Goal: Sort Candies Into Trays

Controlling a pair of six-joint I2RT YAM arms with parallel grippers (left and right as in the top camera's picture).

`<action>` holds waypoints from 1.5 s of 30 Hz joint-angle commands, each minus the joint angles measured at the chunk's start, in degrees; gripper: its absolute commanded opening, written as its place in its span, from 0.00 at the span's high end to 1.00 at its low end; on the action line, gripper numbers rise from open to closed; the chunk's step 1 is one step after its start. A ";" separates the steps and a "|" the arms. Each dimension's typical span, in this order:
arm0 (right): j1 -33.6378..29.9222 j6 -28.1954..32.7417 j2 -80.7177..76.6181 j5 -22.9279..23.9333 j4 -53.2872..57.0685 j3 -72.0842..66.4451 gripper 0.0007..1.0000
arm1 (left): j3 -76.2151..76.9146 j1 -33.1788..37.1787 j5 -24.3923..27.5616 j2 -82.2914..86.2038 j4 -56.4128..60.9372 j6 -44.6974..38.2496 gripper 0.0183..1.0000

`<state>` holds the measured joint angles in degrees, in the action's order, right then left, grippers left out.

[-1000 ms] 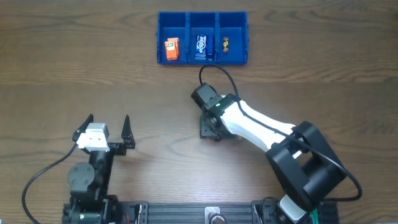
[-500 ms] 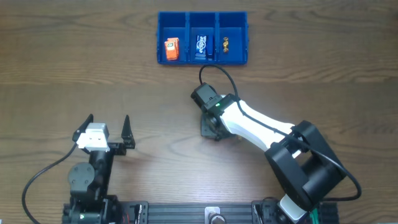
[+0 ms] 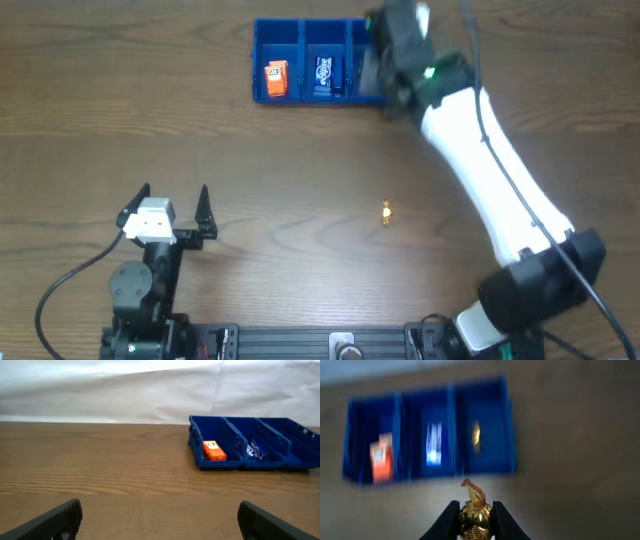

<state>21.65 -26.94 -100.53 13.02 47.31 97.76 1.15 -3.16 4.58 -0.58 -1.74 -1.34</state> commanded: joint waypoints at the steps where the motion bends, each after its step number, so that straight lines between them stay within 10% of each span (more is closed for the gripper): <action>1: -2.67 8.37 -12.37 2.40 -8.61 5.44 0.83 | -0.87 0.24 0.98 0.37 -2.27 -0.20 0.00; 10: -3.82 8.37 -21.03 2.16 -17.53 5.44 0.75 | -0.87 0.24 0.98 0.37 -2.27 -0.20 0.00; 17: -3.50 8.39 -16.72 2.14 -18.53 4.81 0.41 | -0.87 0.24 0.98 0.37 -2.29 -0.20 0.00; 26: 1.64 2.80 13.84 1.92 -13.27 -27.85 0.35 | -0.87 0.24 0.98 0.37 -2.29 -0.20 0.00; 32: 6.91 -7.32 17.14 -10.62 -4.98 -47.80 0.35 | -0.87 0.24 0.98 0.37 -2.29 -0.20 0.00; 45: 5.97 -7.80 6.62 -10.51 -8.33 -51.01 0.38 | -0.87 0.24 0.98 0.37 -2.29 -0.20 0.00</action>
<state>27.86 -33.89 -92.84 2.31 40.01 47.00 1.15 -3.16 4.58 -0.58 -1.74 -1.34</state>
